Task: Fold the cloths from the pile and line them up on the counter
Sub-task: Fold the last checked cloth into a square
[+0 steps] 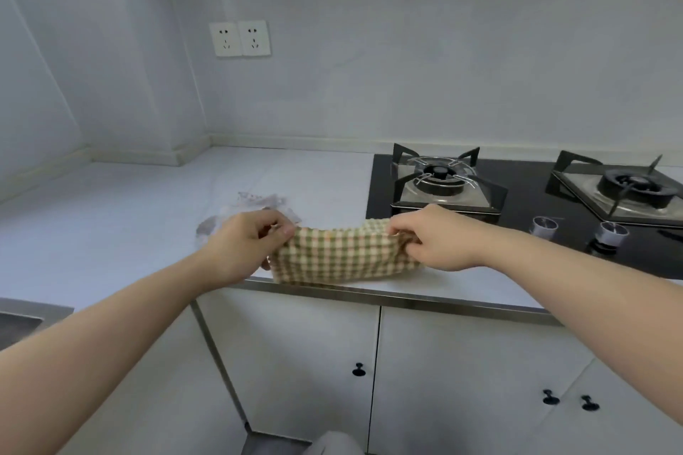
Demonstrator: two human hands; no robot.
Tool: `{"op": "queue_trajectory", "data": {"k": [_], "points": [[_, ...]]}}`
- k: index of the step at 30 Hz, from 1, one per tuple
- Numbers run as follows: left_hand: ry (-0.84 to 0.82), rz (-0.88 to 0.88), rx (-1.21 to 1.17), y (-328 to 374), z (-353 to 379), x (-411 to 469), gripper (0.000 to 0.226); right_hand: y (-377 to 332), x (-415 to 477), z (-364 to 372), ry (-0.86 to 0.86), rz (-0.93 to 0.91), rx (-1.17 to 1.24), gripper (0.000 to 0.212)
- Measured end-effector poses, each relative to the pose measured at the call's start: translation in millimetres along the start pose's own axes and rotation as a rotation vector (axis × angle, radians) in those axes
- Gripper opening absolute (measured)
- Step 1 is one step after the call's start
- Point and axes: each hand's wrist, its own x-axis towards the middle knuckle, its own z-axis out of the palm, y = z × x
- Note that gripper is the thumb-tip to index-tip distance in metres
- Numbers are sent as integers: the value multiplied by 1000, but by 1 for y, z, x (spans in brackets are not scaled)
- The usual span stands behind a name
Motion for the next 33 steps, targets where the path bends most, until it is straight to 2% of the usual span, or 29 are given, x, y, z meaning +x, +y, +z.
{"op": "queue_trajectory", "data": {"k": [6,11,14,18,20,23,26,30,33], "points": [[17,-40,150,-32,15,-4,11,6,9,21,-133,19,53,37],[144,48,319,-39,16,33,11,9,42,17,54,98,105,23],[160,59,408,-47,22,57,12,13,64,22,141,171,60,27],[43,37,490,-63,35,76,12,19,85,42,-13,300,-101,42],[-15,35,526,-69,37,80,19,18,89,44,-66,344,-112,42],[-99,32,551,-67,35,87,32,15,89,39,-67,337,-33,34],[-200,-18,544,-60,32,93,28,18,90,34,3,333,138,19],[-169,-27,438,-50,26,91,12,21,86,28,108,333,404,35],[-107,-20,371,-40,19,85,5,21,82,24,152,305,438,40]]}}
